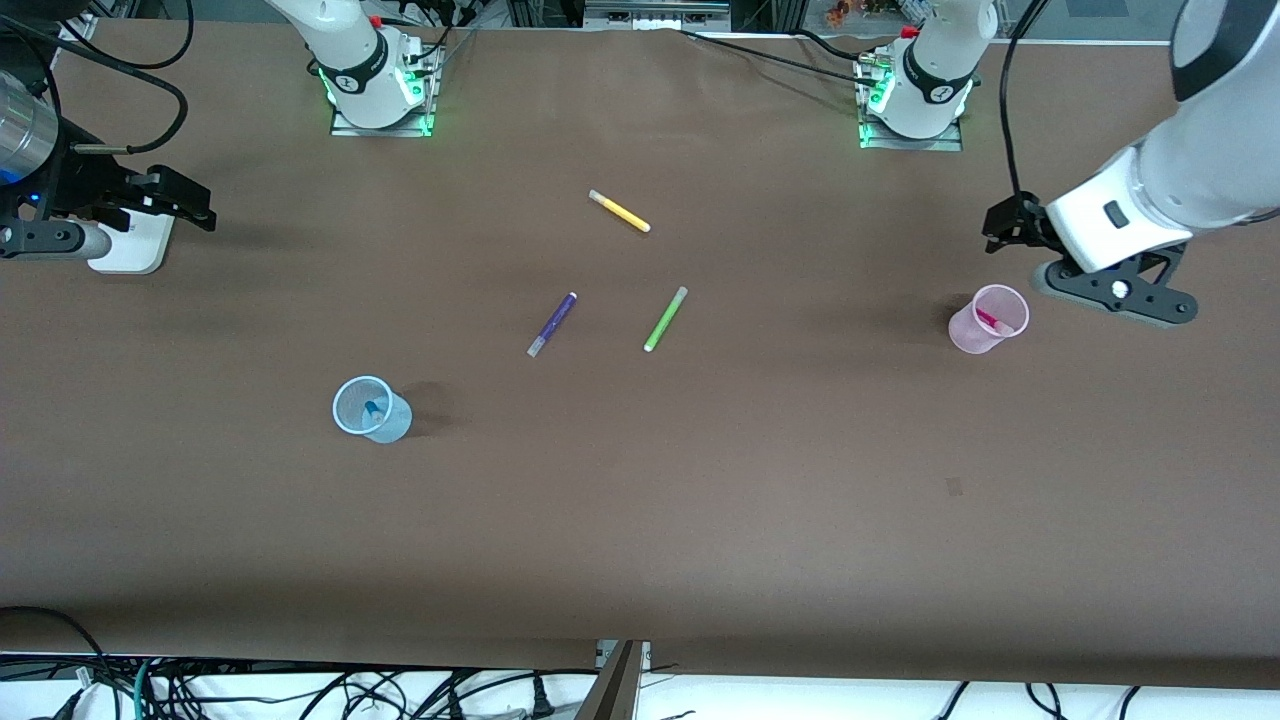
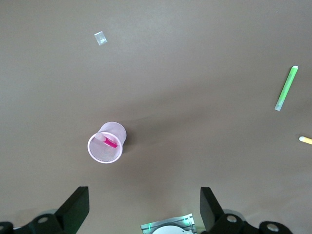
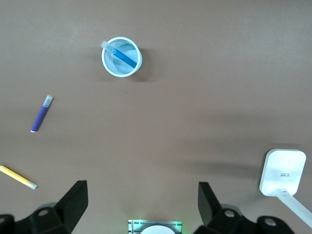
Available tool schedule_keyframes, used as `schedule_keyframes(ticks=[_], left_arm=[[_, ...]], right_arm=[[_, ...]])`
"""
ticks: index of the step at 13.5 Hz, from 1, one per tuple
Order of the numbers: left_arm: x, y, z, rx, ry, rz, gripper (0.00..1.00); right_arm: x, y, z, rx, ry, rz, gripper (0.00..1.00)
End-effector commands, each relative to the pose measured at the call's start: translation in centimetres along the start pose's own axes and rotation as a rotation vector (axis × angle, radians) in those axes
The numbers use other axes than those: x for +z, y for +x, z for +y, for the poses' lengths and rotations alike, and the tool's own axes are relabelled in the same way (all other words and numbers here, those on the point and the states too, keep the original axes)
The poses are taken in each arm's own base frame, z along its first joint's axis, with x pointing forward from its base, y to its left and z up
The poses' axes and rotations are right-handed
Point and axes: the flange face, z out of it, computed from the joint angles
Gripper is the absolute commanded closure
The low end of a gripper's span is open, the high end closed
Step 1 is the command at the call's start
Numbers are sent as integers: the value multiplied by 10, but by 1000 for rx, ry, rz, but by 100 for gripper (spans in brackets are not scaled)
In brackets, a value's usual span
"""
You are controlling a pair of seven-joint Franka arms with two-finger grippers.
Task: Place pink and blue markers in matching cups
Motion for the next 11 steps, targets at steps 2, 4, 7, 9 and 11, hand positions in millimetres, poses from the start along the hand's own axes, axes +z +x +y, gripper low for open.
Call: schedule_keyframes(ticks=[2,4,7,9,11], left_arm=[[-2,0,-5,-10,8,-15,0],[-2,1,-6,-7,0,-11,0],[0,2,-7,-6,-14,-12,0],[-1,2,4,7,-3,-15,0],[-1,5,14,5,24,-17,0]], right_arm=[[-6,0,1,12,-13,-6,0],[-6,0,1,12,-11,-4,0],[-6,0,1,13,-11,-3,0],[-6,0,1,10,-10,-4,0],[-6,0,1,13,-11,-4,0]])
